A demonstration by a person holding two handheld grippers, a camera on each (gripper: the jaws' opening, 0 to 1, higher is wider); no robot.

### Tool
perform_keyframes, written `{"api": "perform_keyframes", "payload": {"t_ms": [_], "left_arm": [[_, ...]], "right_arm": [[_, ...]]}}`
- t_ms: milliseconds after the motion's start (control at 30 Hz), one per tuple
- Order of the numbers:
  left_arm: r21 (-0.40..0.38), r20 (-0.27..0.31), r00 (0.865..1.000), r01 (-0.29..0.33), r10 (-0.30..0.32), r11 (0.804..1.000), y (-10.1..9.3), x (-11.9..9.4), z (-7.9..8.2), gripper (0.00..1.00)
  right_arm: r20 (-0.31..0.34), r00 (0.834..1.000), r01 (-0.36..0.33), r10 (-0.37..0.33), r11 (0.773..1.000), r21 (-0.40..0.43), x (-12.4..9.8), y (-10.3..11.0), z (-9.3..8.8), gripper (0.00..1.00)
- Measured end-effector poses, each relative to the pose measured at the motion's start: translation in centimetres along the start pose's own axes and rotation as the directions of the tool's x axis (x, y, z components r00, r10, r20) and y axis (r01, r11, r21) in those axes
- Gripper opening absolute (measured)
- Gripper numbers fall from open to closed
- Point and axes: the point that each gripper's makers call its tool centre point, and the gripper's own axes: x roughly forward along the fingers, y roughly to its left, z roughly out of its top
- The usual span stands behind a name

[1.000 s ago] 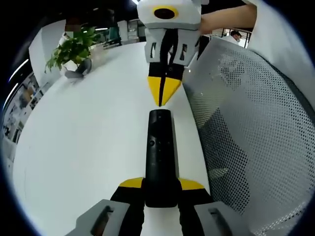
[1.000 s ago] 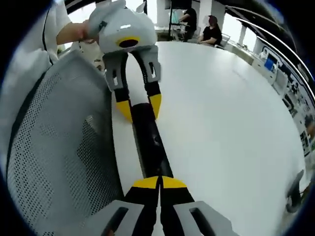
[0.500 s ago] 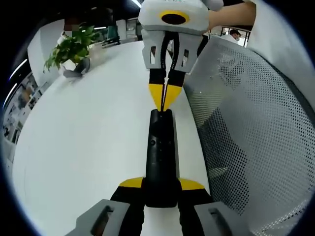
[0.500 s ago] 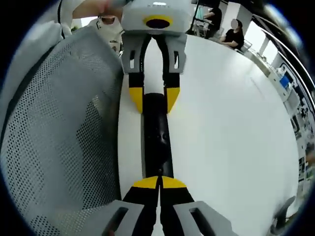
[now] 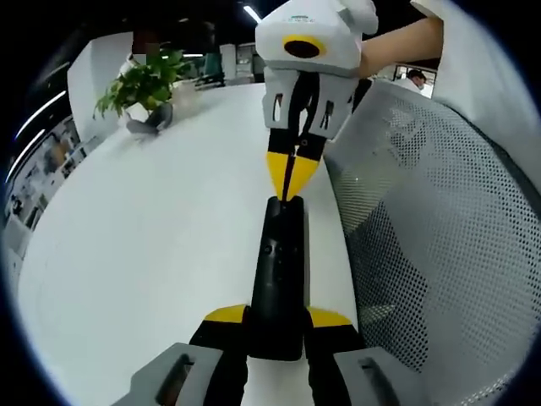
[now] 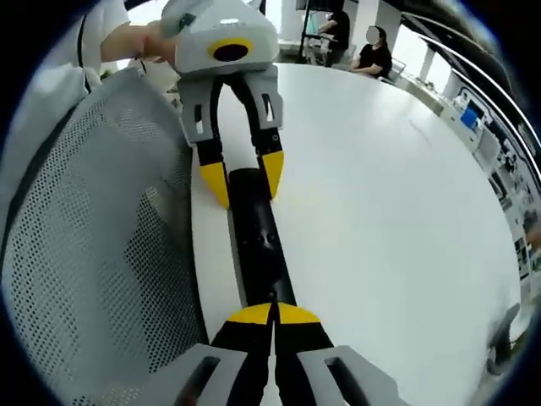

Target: Press the specified remote control buttons in sequence, fully releasing each button before pressing the next.

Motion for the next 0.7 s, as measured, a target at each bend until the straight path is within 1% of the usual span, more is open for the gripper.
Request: {"api": "perform_keyframes", "payload": {"t_ms": [33, 100, 167, 233, 333, 400, 467, 500, 567, 600, 633, 700], "left_arm": [[0.002, -0.003, 1.0, 0.001, -0.001, 1.0, 0.0, 0.0, 0.0, 0.25], [0.004, -0.007, 1.0, 0.001, -0.001, 1.0, 0.0, 0.0, 0.0, 0.25], [-0.002, -0.004, 1.0, 0.0, 0.0, 1.0, 0.0, 0.0, 0.0, 0.25], [-0.009, -0.003, 1.0, -0.005, 0.005, 1.0, 0.0, 0.0, 0.0, 0.25], [-0.021, -0.005, 1.0, -0.01, 0.01, 1.0, 0.1, 0.1, 0.1, 0.25], [-0.029, -0.008, 1.0, -0.013, 0.012, 0.999, 0.1, 0.1, 0.1, 0.25], [-0.055, 0.002, 1.0, -0.002, 0.002, 0.998, 0.0, 0.0, 0.2, 0.26], [-0.077, 0.009, 1.0, -0.002, 0.003, 0.997, 0.1, 0.0, 0.2, 0.27], [-0.078, 0.012, 1.0, -0.005, 0.006, 0.997, 0.1, 0.0, 0.2, 0.26], [-0.078, 0.014, 1.0, -0.007, 0.008, 0.997, 0.1, 0.0, 0.2, 0.26], [-0.081, 0.015, 1.0, -0.014, 0.016, 0.997, 0.1, 0.0, 0.2, 0.26], [-0.086, 0.015, 0.999, -0.028, 0.029, 0.996, 0.0, 0.1, 0.2, 0.26]], "right_arm": [[0.02, 1.0, 0.001, -0.002, 1.0, 0.019, 0.0, 0.0, 0.1, 0.0], [0.039, 0.999, 0.005, -0.007, 0.999, 0.05, -0.1, -0.1, 0.1, 0.0], [0.035, 0.999, 0.013, -0.015, 0.999, 0.048, -0.1, -0.1, 0.1, 0.0], [0.017, 0.999, 0.029, -0.029, 1.0, 0.007, -0.1, -0.2, 0.3, 0.0], [0.015, 1.0, 0.012, -0.012, 1.0, 0.001, 0.0, -0.1, 0.6, 0.0], [0.025, 1.0, 0.004, -0.005, 1.0, 0.009, 0.1, -0.4, 0.9, 0.0], [0.039, 0.999, -0.008, 0.008, 1.0, 0.016, 0.1, -0.4, 1.3, 0.0], [0.038, 0.999, -0.017, 0.017, 1.0, 0.014, 0.2, -0.3, 1.3, 0.0], [0.022, 0.999, -0.027, 0.027, 1.0, 0.004, 0.4, -0.1, 1.0, 0.0], [0.002, 1.0, -0.031, 0.031, 0.999, -0.013, 0.5, 0.0, 0.6, 0.0], [0.023, 0.999, -0.024, 0.025, 0.999, -0.023, 0.4, -0.1, 1.0, 0.0], [0.013, 0.999, -0.03, 0.031, 0.999, -0.014, 0.3, 0.0, 0.9, 0.0]]}}
